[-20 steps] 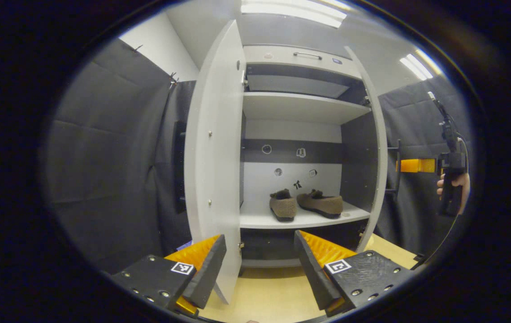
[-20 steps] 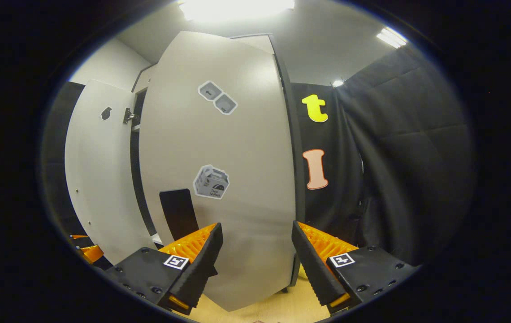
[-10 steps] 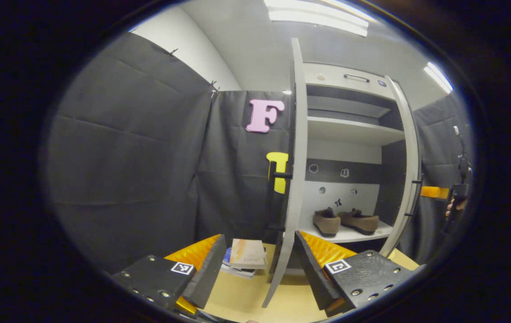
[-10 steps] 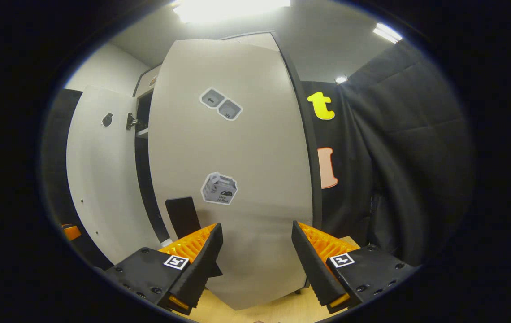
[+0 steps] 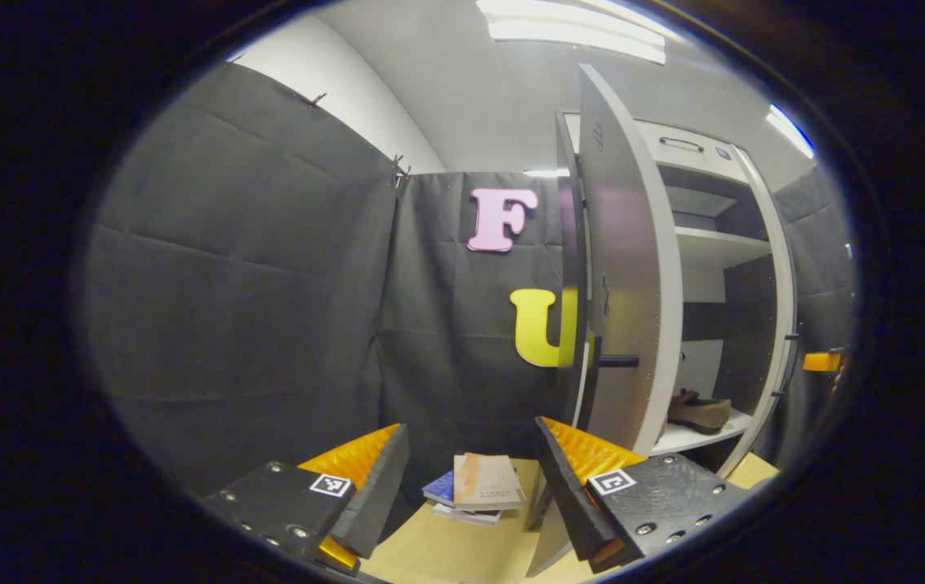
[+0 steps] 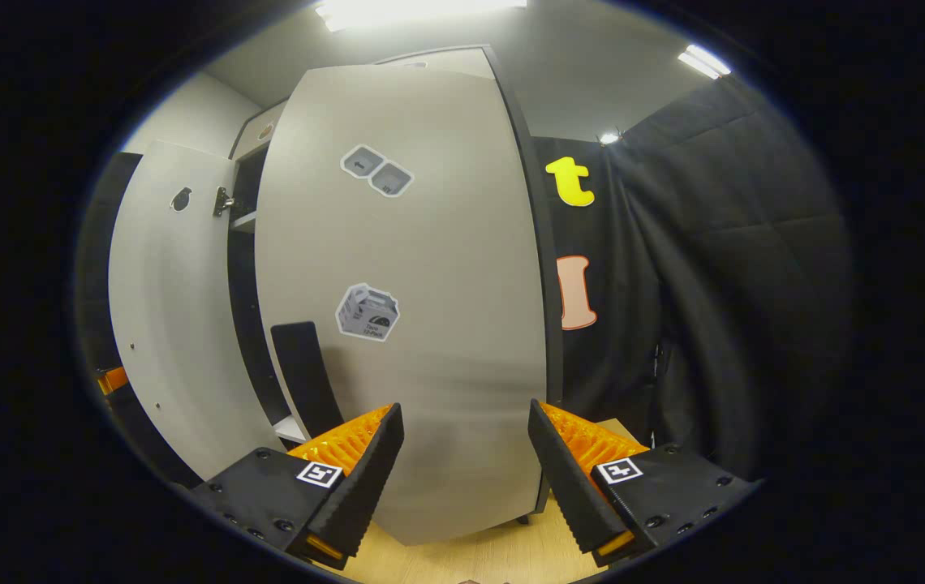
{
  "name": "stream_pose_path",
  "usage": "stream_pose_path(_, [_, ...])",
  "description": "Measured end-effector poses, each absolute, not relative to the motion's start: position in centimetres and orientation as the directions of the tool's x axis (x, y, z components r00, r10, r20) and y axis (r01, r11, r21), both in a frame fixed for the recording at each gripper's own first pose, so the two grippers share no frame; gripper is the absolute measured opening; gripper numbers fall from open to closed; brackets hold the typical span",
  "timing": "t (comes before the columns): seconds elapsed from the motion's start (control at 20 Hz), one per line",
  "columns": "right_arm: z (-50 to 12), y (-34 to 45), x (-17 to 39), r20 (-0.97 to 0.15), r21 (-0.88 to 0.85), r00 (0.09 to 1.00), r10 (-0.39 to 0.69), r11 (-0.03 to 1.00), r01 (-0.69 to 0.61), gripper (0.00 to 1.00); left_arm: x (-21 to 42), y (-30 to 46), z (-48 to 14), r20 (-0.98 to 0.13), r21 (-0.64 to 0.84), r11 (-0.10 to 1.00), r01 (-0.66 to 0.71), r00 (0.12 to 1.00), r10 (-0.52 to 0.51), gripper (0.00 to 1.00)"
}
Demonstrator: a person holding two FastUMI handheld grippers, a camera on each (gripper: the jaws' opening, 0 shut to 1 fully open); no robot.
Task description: Grab one shoe with the right hand and put it into the shoe cabinet, grab the other shoe with the left hand and put it into the shoe cabinet; then close the right door with the right hand and the left door with the left hand.
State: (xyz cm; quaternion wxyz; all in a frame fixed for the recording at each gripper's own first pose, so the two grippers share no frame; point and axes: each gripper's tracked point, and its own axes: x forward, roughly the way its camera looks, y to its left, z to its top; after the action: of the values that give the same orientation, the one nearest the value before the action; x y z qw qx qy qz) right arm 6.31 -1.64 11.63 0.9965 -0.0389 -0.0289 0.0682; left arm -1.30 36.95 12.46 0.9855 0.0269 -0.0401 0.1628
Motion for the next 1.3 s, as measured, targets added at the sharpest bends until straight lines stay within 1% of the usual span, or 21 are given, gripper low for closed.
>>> stream_pose_path(0.05, [11.1,-1.6,6.3,0.031,-0.085,0.99,0.139,0.987,-0.136,0.98,-0.4,37.5,12.6,0.09,0.039,0.95,-0.311,0.948,0.306,0.89])
stream_pose_path(0.25, [9.5,-1.0,6.6,-0.013,-0.112,0.989,0.144,0.983,-0.145,0.98,3.1,38.1,11.8,0.059,0.038,0.981,-0.191,0.98,0.189,0.89])
stream_pose_path(0.3, [9.2,-0.8,6.4,-0.022,-0.115,0.989,0.149,0.982,-0.15,0.98,3.5,38.0,11.7,0.056,0.036,0.986,-0.162,0.985,0.16,0.93])
stream_pose_path(0.35, [8.9,-0.6,6.4,-0.03,-0.119,0.988,0.153,0.981,-0.155,0.98,3.6,37.8,11.8,0.063,0.033,0.991,-0.127,0.99,0.125,0.89])
stream_pose_path(0.6, [7.2,-1.3,5.9,-0.063,-0.109,0.989,0.132,0.984,-0.138,0.98,5.3,36.1,12.6,0.075,-0.008,0.999,0.054,0.996,-0.053,0.89])
stream_pose_path(0.65, [6.9,-1.6,5.8,-0.067,-0.098,0.989,0.128,0.986,-0.135,0.98,5.4,35.8,13.2,0.078,0.002,0.998,0.064,0.995,-0.064,0.89])
stream_pose_path(0.7, [6.8,-1.8,5.7,-0.068,-0.086,0.99,0.124,0.988,-0.13,0.98,6.1,35.7,13.5,0.073,0.016,0.998,0.068,0.995,-0.069,0.93])
stream_pose_path(0.75, [6.7,-2.0,5.7,-0.067,-0.075,0.99,0.12,0.989,-0.125,0.98,6.0,35.4,13.5,0.067,0.026,0.997,0.075,0.995,-0.077,0.89])
stream_pose_path(1.05, [6.2,-3.3,5.4,-0.049,-0.038,0.994,0.098,0.994,-0.1,0.98,6.3,33.3,13.5,0.026,0.051,0.991,0.124,0.992,-0.126,0.89])
stream_pose_path(1.3, [6.4,-4.5,5.4,-0.033,-0.023,0.996,0.08,0.996,-0.08,0.98,7.3,28.2,13.2,0.005,0.052,0.979,0.199,0.98,-0.199,0.9])
